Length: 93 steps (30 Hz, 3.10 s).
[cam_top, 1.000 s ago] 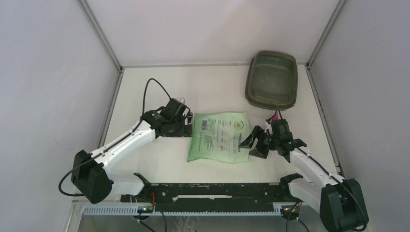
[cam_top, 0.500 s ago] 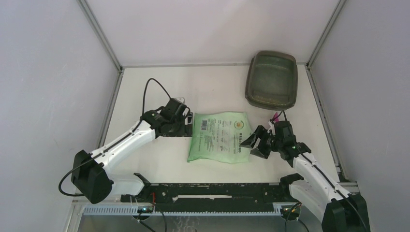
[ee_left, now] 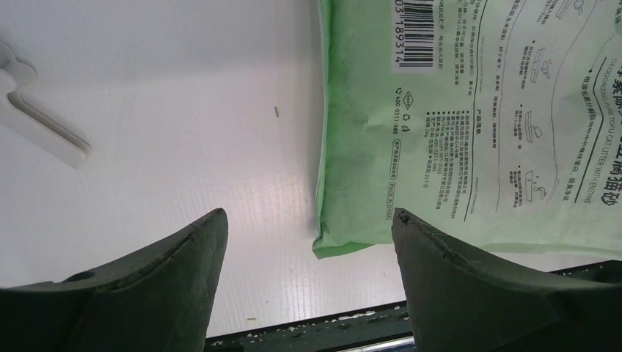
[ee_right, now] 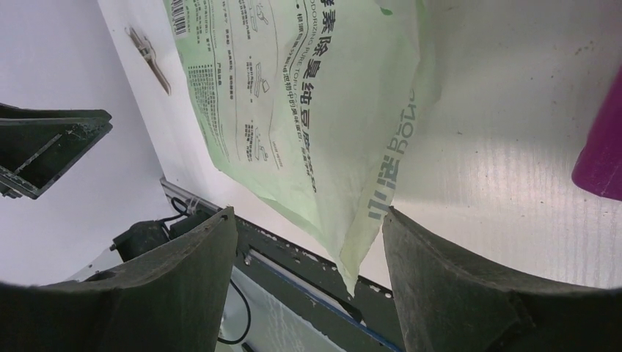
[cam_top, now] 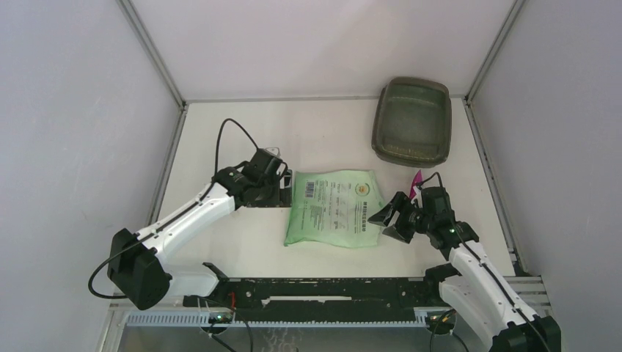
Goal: Fill the litter box with clean litter
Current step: Adjust the cat litter bag at the center of the board.
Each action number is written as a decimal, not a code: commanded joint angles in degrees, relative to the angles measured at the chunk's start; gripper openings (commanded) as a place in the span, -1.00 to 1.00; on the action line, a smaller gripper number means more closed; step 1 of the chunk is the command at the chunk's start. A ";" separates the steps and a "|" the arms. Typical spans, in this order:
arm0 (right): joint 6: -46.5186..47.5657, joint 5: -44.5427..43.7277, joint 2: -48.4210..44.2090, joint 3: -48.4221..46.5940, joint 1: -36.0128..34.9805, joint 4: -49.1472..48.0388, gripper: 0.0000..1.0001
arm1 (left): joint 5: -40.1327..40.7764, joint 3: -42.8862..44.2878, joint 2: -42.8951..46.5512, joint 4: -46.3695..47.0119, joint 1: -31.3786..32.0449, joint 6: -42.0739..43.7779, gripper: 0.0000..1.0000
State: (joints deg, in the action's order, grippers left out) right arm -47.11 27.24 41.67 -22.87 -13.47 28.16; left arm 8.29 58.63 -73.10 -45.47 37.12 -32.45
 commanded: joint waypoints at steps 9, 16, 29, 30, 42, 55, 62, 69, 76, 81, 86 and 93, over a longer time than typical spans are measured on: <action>-6.88 2.29 1.81 4.90 0.66 -11.83 0.58 | -1.84 -0.79 1.83 2.66 -0.48 1.07 0.72; -7.60 1.79 1.53 5.36 0.73 -12.87 0.57 | -1.58 0.07 1.42 2.23 -0.64 1.48 0.73; -4.15 -3.47 -4.29 -0.33 0.90 -1.07 0.57 | -1.79 -0.53 2.08 2.33 -0.63 1.17 0.73; -4.52 -3.25 -4.31 -0.33 0.90 -1.56 0.57 | -1.85 -0.54 2.16 2.33 -0.59 1.15 0.73; -7.01 -2.14 -2.99 1.63 0.53 -6.08 0.58 | -1.99 -1.02 2.49 2.58 -0.59 1.24 0.74; -11.78 -0.96 1.19 4.57 -1.97 -14.58 0.58 | -1.92 -1.12 2.44 2.71 -0.62 1.28 0.74; -15.83 -2.60 3.73 6.59 -6.18 -20.72 0.57 | -1.99 -0.96 2.20 2.81 -0.57 1.30 0.74; -20.20 -5.49 10.08 9.07 -9.99 -31.21 0.54 | -2.21 -0.82 1.71 3.32 -0.60 1.18 0.74; -19.00 -5.43 20.87 5.53 -12.18 -37.93 0.35 | -2.39 0.39 1.36 3.14 -0.64 1.29 0.74; -11.72 -1.97 25.06 -0.51 -12.89 -37.44 -0.34 | -5.44 4.96 0.43 2.15 -3.16 2.13 0.88; 6.98 -4.39 22.92 -14.08 -13.42 -19.68 -1.00 | -13.01 18.19 -3.52 -0.91 -8.90 4.17 1.00; 31.20 -10.27 25.55 -39.34 -14.96 0.65 -1.00 | -24.17 41.56 -11.42 -6.08 -12.83 0.81 1.00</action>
State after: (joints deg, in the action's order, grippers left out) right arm -32.53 21.47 67.05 -50.87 -27.51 20.05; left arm -6.85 88.71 -82.61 -49.34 25.78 -30.06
